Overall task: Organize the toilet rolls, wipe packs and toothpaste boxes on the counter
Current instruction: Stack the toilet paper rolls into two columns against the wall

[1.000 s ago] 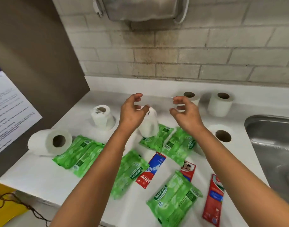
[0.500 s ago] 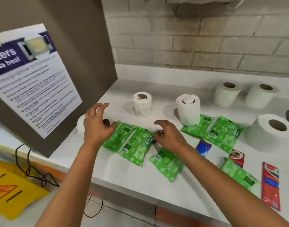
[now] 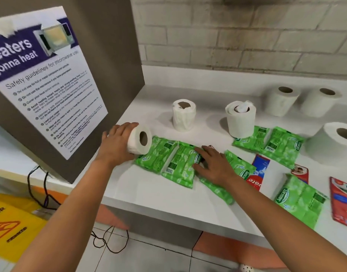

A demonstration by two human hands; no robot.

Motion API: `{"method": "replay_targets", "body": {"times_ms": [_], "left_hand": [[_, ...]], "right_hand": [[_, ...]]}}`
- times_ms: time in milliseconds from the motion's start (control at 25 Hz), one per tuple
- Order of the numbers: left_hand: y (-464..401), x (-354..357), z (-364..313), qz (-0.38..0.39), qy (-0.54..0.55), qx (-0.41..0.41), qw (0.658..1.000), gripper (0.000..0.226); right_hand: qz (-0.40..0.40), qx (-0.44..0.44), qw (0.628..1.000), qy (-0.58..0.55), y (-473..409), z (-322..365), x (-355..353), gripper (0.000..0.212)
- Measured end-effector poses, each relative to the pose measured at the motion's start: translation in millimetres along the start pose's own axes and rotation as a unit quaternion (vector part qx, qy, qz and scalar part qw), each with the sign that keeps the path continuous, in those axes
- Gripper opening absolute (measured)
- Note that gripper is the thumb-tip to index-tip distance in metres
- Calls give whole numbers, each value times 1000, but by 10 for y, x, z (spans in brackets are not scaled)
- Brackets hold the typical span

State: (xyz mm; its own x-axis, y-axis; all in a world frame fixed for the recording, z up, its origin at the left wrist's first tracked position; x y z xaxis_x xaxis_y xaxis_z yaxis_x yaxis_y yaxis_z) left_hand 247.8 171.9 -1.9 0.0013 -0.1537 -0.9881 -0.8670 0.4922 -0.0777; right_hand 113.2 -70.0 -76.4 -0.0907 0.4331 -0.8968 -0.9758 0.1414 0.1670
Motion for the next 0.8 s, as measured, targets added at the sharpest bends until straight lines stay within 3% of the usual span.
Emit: {"method": "replay_targets", "body": {"times_ms": [80,280,440,600,800], "left_hand": [[-6,-59,-16,-26,10,-7,1000,98],[-71,-411,-340,-120,83,3,989,95],[-230,-565,-901,-134,276,20,952,93],[-340,-519,-1620,-111,402,34,908,88],[-505,-312,-2530,-57,503,63,860,90]], "right_hand": [[-3,-1,1000,1,-4,6,16,83],[-28,-15,996,-81,24,36,-186,71],[-133,-15,986,-102,114,-183,-709,60],[-240,21,964,-111,363,-692,-1246,53],[-410,83,906,-62,903,-1503,-1775,52]]}}
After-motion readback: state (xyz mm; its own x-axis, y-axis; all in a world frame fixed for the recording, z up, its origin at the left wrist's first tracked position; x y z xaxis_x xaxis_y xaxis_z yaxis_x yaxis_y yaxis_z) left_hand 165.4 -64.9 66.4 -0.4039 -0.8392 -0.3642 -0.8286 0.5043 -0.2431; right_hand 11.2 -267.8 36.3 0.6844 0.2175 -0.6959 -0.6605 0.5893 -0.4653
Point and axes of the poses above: each hand's wrist, its own y-axis away from the middle knuckle, its own x-axis out of the palm, z = x × y, the point moved 8 cm from there along -y, towards the middle knuckle, and after that the axes turned 2 degrees about z, right-handed, at the moved point
